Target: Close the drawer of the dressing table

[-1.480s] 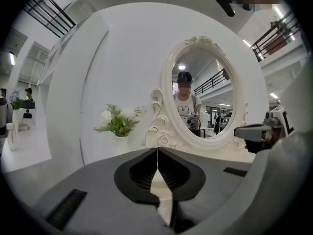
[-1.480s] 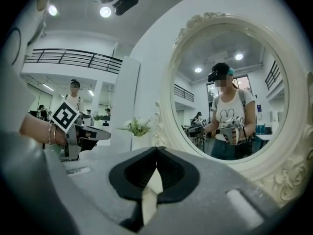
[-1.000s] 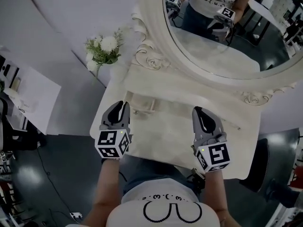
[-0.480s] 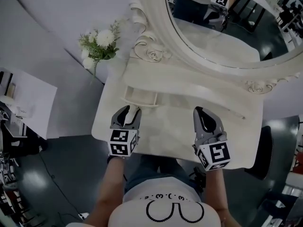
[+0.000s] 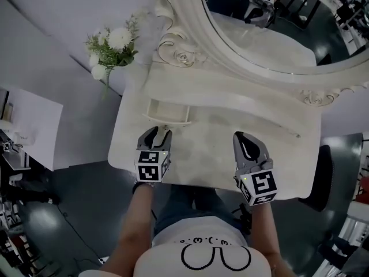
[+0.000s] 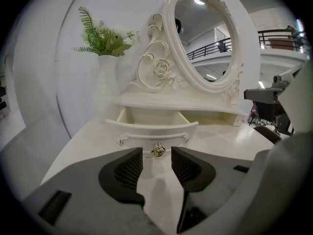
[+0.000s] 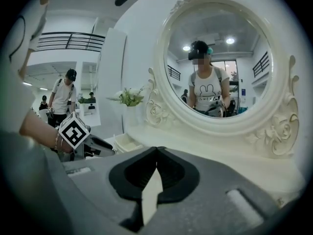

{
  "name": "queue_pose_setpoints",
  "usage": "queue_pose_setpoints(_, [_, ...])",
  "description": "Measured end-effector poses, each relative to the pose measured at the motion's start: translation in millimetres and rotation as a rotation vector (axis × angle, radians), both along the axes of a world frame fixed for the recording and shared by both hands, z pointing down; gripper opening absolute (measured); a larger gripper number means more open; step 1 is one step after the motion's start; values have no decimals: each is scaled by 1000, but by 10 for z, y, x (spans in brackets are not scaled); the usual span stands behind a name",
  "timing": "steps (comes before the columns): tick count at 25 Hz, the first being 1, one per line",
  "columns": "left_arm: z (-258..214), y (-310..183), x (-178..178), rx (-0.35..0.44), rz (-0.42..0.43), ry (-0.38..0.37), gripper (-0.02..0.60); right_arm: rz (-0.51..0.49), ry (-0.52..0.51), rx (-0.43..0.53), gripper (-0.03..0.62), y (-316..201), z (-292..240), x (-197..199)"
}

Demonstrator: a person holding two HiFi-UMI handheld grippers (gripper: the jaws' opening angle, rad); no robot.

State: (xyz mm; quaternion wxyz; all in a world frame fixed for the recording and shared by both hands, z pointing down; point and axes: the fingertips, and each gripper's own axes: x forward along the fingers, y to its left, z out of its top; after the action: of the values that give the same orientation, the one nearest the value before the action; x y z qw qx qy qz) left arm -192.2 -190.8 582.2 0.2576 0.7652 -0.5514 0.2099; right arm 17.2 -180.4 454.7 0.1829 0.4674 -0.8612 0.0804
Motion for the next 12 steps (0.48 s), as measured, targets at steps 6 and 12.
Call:
queue_pose_setpoints(6, [113,-59,85,-19,31,-36,174,9,24,-17,0,-8,49,88])
queue_pose_setpoints(12, [135,-56,86,-40,46,-79,91,10,27,-7,0,-56,-7,109])
